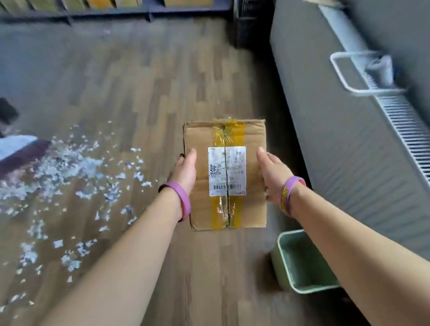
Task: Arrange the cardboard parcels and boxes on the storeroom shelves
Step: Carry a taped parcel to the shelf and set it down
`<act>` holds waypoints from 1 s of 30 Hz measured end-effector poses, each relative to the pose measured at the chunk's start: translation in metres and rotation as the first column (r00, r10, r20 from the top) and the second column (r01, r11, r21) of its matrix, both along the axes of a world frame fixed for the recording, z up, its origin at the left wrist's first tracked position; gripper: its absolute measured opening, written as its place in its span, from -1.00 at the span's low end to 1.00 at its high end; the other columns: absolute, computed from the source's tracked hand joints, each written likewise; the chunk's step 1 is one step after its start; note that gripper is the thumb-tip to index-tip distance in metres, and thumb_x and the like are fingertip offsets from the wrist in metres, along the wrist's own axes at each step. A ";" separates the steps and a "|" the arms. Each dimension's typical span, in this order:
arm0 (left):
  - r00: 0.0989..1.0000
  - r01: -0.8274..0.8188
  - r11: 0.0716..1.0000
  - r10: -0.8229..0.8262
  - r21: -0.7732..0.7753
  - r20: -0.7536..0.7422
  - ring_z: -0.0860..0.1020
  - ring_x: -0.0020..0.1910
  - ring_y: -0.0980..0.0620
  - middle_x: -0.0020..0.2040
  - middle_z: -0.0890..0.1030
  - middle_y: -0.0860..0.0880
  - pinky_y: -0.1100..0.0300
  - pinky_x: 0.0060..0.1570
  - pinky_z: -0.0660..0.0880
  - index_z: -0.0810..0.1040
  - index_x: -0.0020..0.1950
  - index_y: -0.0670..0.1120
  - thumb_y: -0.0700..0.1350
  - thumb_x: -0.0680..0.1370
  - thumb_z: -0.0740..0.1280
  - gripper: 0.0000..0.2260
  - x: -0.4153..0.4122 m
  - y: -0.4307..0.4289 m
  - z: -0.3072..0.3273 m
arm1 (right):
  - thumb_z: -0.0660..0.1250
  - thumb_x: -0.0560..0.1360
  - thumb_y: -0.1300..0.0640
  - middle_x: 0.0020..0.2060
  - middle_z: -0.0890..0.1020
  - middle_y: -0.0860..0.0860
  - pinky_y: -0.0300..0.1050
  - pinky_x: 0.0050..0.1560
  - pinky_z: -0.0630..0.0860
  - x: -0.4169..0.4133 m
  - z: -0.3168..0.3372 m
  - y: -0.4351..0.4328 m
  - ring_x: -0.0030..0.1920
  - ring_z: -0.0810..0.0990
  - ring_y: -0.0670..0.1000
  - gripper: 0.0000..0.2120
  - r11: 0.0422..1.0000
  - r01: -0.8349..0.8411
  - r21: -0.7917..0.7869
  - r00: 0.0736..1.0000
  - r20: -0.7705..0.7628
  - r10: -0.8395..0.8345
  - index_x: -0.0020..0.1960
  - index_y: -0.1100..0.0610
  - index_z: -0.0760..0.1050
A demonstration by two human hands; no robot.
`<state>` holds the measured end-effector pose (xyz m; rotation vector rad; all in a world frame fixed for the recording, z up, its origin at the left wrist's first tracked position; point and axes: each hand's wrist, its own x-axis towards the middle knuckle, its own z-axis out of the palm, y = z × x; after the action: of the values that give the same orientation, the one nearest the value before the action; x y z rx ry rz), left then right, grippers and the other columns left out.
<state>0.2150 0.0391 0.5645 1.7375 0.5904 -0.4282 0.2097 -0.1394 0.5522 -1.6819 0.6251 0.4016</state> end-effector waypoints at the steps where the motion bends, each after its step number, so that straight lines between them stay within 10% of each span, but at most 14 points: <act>1: 0.999 0.003 1.000 -0.003 -0.009 0.054 0.40 0.35 -0.07 0.28 0.50 -0.08 -0.06 0.48 0.25 0.25 0.57 -0.08 0.22 0.68 0.04 -0.45 0.009 0.002 0.039 | 0.06 0.64 -0.25 0.41 0.45 0.03 0.21 0.39 0.37 0.008 0.041 0.001 0.36 0.45 0.15 -0.46 1.000 -0.006 -0.003 0.998 0.055 0.006 0.54 -0.03 0.25; 15: 0.839 0.043 0.999 -0.053 0.032 0.541 0.31 0.50 -0.13 0.52 0.36 -0.10 -0.11 0.50 0.23 0.27 0.57 -0.03 0.27 0.67 0.01 -0.43 0.022 0.023 0.446 | 0.06 0.64 -0.25 0.42 0.43 0.06 0.23 0.39 0.38 0.028 0.435 0.019 0.38 0.42 0.17 -0.43 0.997 0.018 -0.070 0.776 0.631 0.030 0.52 0.05 0.29; 30: 0.769 0.098 0.992 -0.125 0.078 0.627 0.26 0.53 -0.14 0.55 0.30 -0.14 -0.08 0.50 0.20 0.17 0.61 -0.10 0.22 0.70 -0.02 -0.42 0.047 0.025 0.516 | -0.02 0.66 -0.24 0.41 0.43 0.10 0.21 0.42 0.35 0.053 0.514 0.026 0.41 0.40 0.16 -0.38 0.978 0.111 -0.174 0.685 0.726 0.051 0.53 0.14 0.27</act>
<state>0.2624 0.0639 1.0803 1.8219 0.0021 0.1091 0.2630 -0.1134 1.0660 -1.8404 0.0842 -0.3904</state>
